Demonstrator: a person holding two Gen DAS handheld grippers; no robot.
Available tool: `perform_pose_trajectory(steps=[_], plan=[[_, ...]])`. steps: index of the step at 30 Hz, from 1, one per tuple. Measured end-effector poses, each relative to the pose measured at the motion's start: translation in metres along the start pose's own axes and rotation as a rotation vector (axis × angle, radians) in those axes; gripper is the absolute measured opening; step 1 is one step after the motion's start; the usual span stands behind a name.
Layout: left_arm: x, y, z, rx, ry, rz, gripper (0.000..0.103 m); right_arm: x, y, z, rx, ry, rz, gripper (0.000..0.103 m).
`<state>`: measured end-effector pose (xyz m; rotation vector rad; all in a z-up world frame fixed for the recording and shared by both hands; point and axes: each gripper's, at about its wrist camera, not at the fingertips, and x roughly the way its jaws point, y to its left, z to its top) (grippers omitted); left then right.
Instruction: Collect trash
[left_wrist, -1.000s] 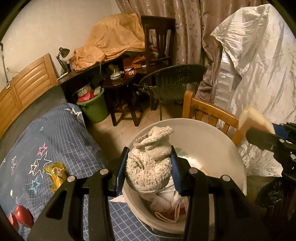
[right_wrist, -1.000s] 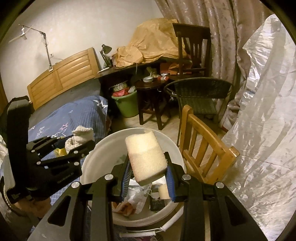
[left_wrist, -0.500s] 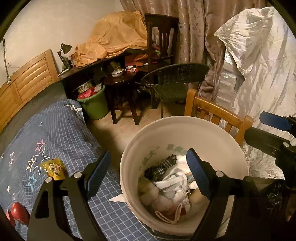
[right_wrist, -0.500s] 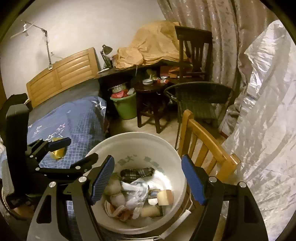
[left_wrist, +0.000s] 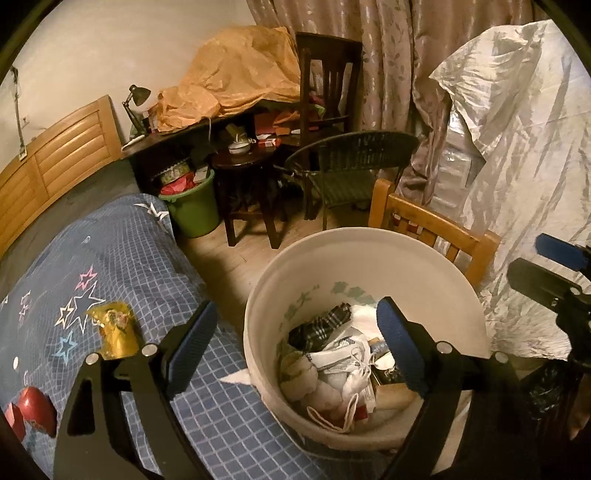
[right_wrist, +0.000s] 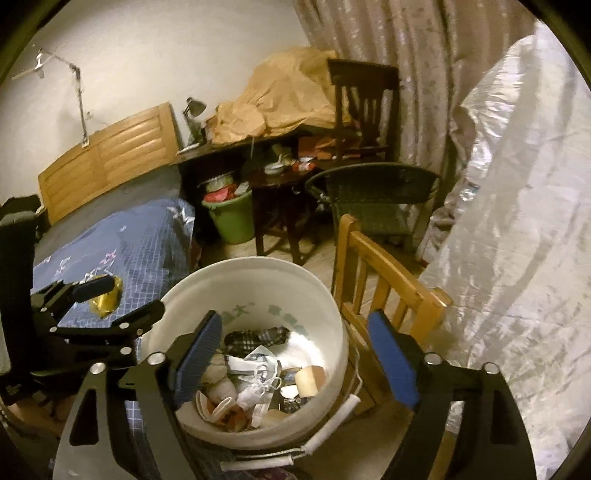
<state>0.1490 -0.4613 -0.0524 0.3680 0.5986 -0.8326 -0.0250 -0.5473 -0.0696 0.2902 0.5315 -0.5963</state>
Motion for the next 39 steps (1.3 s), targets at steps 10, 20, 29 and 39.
perform_pose_trajectory(steps=[10,20,29,39], plan=[[-0.032,0.002,-0.026,-0.006,-0.046,-0.005,0.094,-0.048,-0.007,-0.036,0.041,-0.095,-0.052,0.098],[-0.042,-0.007,-0.038,0.031,-0.010,-0.115,0.097,-0.070,-0.004,-0.055,0.038,-0.087,-0.101,0.098],[-0.044,-0.016,-0.047,0.042,-0.012,-0.184,0.097,-0.086,-0.022,-0.061,0.071,-0.101,-0.124,0.098],[-0.051,-0.010,-0.047,0.037,0.014,-0.177,0.097,-0.085,-0.023,-0.060,0.076,-0.098,-0.123,0.098]])
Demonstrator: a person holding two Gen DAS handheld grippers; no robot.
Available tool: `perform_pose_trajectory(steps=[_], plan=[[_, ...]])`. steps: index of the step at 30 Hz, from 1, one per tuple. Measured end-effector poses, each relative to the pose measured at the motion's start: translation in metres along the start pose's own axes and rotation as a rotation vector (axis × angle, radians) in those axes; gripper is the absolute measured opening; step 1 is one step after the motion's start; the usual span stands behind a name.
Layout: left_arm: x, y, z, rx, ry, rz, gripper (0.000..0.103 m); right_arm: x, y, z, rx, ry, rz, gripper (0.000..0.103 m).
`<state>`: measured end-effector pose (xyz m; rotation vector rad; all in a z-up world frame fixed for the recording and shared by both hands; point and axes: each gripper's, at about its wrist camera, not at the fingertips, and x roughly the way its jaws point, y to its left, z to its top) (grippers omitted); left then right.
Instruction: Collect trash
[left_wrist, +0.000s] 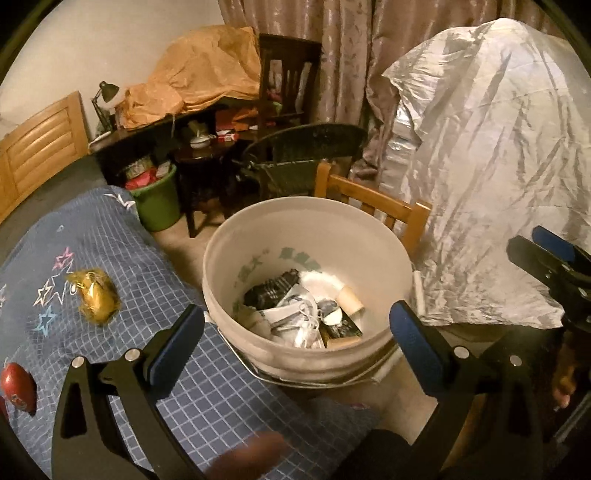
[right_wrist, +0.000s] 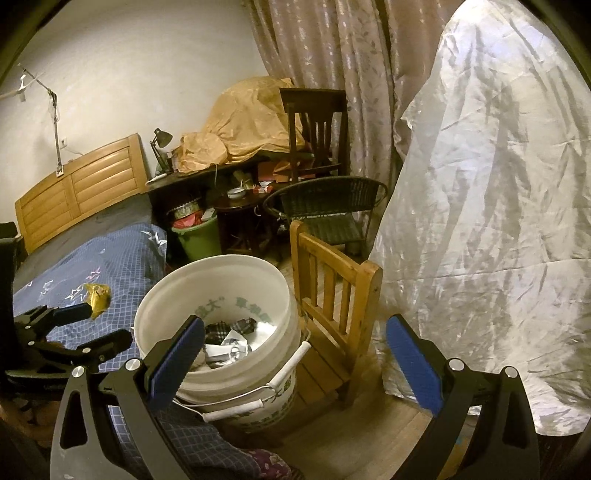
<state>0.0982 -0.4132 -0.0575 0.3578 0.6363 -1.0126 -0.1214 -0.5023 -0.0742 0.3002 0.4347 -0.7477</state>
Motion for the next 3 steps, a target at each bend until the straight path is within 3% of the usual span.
perform_pose_trajectory(steps=[3], plan=[[-0.0006,0.0021,-0.0024,-0.005,0.009,0.011,0.097,0.0005,0.0024,0.0011,-0.001,0.002,0.004,0.098]])
